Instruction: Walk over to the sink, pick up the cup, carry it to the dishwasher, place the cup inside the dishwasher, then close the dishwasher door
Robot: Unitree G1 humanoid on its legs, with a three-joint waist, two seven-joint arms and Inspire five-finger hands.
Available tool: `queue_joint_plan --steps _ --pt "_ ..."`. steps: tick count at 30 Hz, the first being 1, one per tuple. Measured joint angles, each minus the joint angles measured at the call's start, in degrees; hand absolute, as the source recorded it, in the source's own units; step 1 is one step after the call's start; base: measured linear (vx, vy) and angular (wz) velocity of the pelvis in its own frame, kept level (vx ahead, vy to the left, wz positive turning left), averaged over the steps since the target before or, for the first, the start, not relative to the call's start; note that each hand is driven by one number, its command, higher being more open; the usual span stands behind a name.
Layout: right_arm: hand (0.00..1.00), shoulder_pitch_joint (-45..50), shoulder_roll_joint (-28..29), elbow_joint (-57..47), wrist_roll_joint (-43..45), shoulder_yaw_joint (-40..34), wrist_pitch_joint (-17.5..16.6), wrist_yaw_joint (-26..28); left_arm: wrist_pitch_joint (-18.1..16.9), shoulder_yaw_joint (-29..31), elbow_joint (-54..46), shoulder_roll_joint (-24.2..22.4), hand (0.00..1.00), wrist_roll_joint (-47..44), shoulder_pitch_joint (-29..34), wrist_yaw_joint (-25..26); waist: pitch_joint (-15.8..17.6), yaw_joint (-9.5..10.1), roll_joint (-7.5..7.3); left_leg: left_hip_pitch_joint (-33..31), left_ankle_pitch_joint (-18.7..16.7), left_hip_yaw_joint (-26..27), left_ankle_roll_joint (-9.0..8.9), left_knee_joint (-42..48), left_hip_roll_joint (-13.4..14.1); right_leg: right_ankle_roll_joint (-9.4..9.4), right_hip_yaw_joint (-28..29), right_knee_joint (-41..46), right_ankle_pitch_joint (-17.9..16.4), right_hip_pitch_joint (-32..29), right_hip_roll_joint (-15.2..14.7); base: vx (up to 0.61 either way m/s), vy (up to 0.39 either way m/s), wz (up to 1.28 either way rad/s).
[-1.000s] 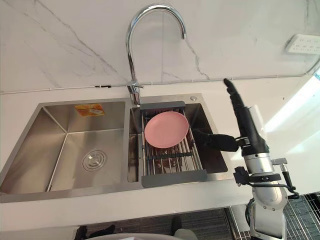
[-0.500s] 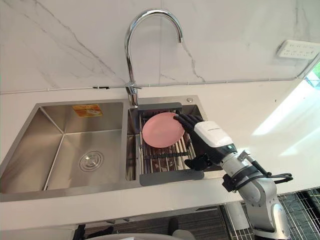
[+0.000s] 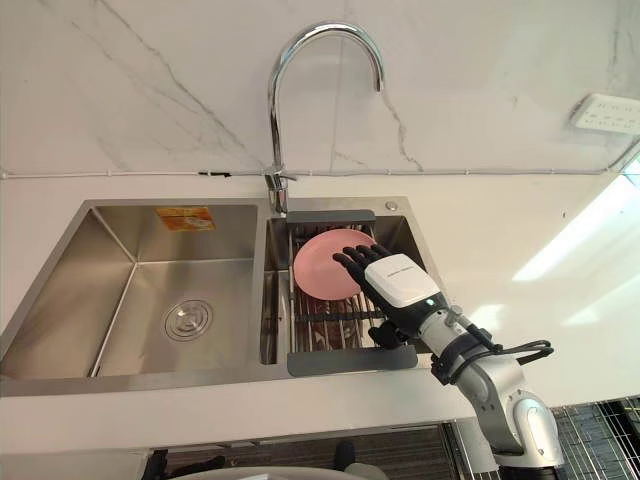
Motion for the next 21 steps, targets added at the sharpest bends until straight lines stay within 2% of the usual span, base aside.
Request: queue_joint_plan --steps 7,13,21 --pt "1.00 -1.2 0.4 5.2 -8.0 2.2 1.2 -5.7 0.4 -0.3 -0.1 0.0 1.00 0.0 -0.3 0.1 0.0 0.23 0.05 -0.1 0.2 -0.6 0.24 -0.4 -0.3 0.24 -0.5 0.0 -0.2 0.0 -0.3 -0.01 0.010 0.04" --pt "1.00 -2.7 1.5 9.7 -13.0 3.3 5.8 -11.3 0.8 -0.8 -0.3 0.0 1.00 0.0 -0.5 0.1 0.0 0.47 0.16 -0.5 0.3 -1.6 0.44 -0.4 -0.6 0.40 -1.5 0.0 -0.3 0.1 -0.4 -0.01 0.004 0.08" --pt "1.00 -5.0 3.0 15.4 -13.6 4.4 10.9 -18.3 1.2 -2.2 -0.5 0.1 1.00 0.0 -0.9 0.2 -0.2 1.10 0.46 -0.5 0.5 -1.9 0.55 -0.5 -0.8 0.40 -1.8 0.0 -0.3 0.2 -0.6 -0.01 0.003 0.01"
